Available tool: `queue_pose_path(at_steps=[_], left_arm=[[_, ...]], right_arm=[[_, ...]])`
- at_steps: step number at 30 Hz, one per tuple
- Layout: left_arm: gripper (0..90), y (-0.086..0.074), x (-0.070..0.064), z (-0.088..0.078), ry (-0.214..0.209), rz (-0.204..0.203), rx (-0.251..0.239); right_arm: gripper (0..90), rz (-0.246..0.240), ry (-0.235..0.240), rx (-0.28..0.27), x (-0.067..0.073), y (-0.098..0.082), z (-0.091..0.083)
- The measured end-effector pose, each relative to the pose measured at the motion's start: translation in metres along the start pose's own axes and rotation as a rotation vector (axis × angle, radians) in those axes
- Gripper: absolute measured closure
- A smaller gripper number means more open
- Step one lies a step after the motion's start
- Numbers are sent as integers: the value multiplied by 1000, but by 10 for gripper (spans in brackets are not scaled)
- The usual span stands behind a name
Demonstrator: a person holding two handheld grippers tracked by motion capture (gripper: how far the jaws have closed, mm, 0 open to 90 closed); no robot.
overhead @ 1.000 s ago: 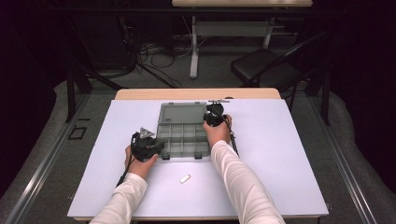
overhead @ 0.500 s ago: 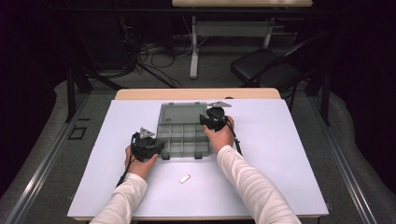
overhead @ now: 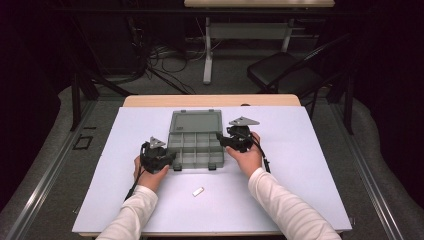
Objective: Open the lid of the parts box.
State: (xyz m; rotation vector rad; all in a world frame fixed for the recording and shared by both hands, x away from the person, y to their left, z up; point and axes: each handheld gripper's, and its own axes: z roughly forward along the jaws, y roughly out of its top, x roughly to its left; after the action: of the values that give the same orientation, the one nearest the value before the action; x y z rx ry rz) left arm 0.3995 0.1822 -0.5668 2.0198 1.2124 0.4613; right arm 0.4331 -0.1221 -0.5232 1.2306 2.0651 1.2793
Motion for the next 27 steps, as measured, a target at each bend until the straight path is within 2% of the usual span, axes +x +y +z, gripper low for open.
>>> queue_pose_path(at_steps=[1,6,8,22,23,27], left_arm=[[593,0,0,0,5,7,-1],[594,0,-1,0,11,14,1],[594,0,-2,0,12,9,-1],[595,0,-3,-1,26,20,-2],[591,0,-4,-1,31,19,-3],[523,1,-4,-2,42,11,-5]], right_arm=[[475,-31,-7,2,0,-3,-6],[468,-72,-8,7,2,-8,-17],[453,-94,-8,6,5,-13,-26],[333,-123,47,-21,15,-26,-53],[322,-107,55,-31,15,-26,-55],[305,-101,62,-30,13,-26,-60]])
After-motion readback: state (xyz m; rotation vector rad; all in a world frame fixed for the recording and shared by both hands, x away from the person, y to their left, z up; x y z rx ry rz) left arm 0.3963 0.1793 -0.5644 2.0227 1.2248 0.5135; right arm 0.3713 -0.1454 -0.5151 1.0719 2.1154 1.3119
